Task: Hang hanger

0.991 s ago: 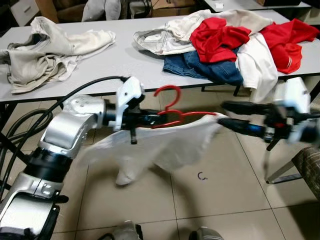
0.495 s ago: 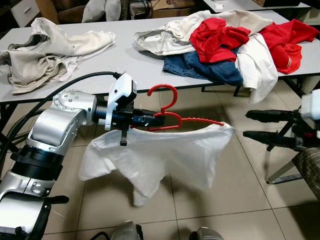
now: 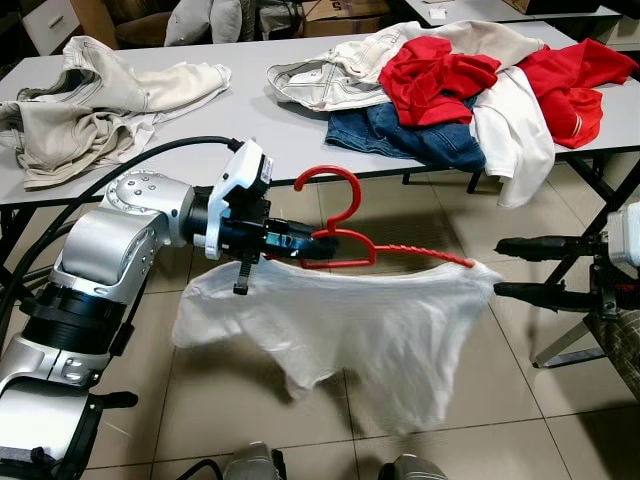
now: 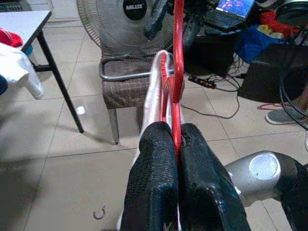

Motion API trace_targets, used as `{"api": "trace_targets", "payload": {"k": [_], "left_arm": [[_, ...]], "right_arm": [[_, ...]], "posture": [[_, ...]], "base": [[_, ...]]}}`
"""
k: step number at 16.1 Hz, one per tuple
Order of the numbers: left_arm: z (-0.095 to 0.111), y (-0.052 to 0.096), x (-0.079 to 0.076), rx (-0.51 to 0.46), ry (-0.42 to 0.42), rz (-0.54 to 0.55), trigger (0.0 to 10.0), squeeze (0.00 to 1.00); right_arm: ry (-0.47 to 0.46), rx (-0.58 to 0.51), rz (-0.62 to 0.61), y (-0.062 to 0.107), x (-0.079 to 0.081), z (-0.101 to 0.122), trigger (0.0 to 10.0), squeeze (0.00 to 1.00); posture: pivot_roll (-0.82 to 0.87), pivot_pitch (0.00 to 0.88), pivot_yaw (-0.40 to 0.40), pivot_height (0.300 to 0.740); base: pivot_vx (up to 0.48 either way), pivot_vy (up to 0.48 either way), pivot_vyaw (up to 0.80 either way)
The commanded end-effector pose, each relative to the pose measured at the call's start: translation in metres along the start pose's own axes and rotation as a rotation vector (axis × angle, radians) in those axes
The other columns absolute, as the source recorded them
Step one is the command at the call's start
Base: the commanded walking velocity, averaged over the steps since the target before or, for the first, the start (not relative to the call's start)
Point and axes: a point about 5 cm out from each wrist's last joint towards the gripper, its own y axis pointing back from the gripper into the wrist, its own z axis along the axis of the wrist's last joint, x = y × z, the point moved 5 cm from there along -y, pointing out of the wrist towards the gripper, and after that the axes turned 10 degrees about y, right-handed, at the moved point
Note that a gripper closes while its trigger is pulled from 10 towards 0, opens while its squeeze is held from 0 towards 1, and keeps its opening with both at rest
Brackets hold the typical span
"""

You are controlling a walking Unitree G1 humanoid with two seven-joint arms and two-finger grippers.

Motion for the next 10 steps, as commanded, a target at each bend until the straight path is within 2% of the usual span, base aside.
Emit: {"api": "trace_targets", "payload": {"k": [1,3,5,6,8,9,10], "left_arm": [[0.013,0.002,-0.002,-0.006,-0.056,-0.010,0.0,0.00],[0.018,0.000,-0.002,-0.026,-0.068,-0.018,0.0,0.00],[0.020,-0.001,-0.004,-0.026,-0.071,-0.026,0.0,0.00],[0.020,-0.002,-0.004,-0.023,-0.074,-0.034,0.0,0.00],[0.019,-0.003,-0.005,-0.019,-0.075,-0.042,0.0,0.00],[0.020,-0.004,-0.006,-0.018,-0.077,-0.046,0.0,0.00],[0.021,-0.005,-0.007,-0.019,-0.079,-0.051,0.0,0.00]], "right_arm": [[0.001,-0.030,0.046,-0.003,0.004,0.006,10.0,0.00],[-0.020,-0.050,0.116,-0.010,0.017,0.007,10.0,0.00],[-0.036,-0.055,0.129,-0.013,0.019,0.005,10.0,0.00],[-0.052,-0.041,0.144,-0.015,0.020,0.001,7.8,0.00],[-0.084,-0.041,0.147,-0.016,0.017,0.001,1.1,0.00],[-0.087,-0.035,0.136,-0.016,0.014,0.000,1.2,0.00],[-0.090,-0.028,0.125,-0.016,0.011,-0.001,2.0,0.00]], "posture": [[-0.14,0.000,0.059,0.740],[-0.14,0.000,0.059,0.740],[-0.14,0.000,0.059,0.740],[-0.14,0.000,0.059,0.740],[-0.14,0.000,0.059,0.740],[-0.14,0.000,0.059,0.740],[-0.14,0.000,0.058,0.740]], "base": [[0.000,0.000,0.00],[0.000,0.000,0.00],[0.000,0.000,0.00],[0.000,0.000,0.00],[0.000,0.000,0.00],[0.000,0.000,0.00],[0.000,0.000,0.00]]}}
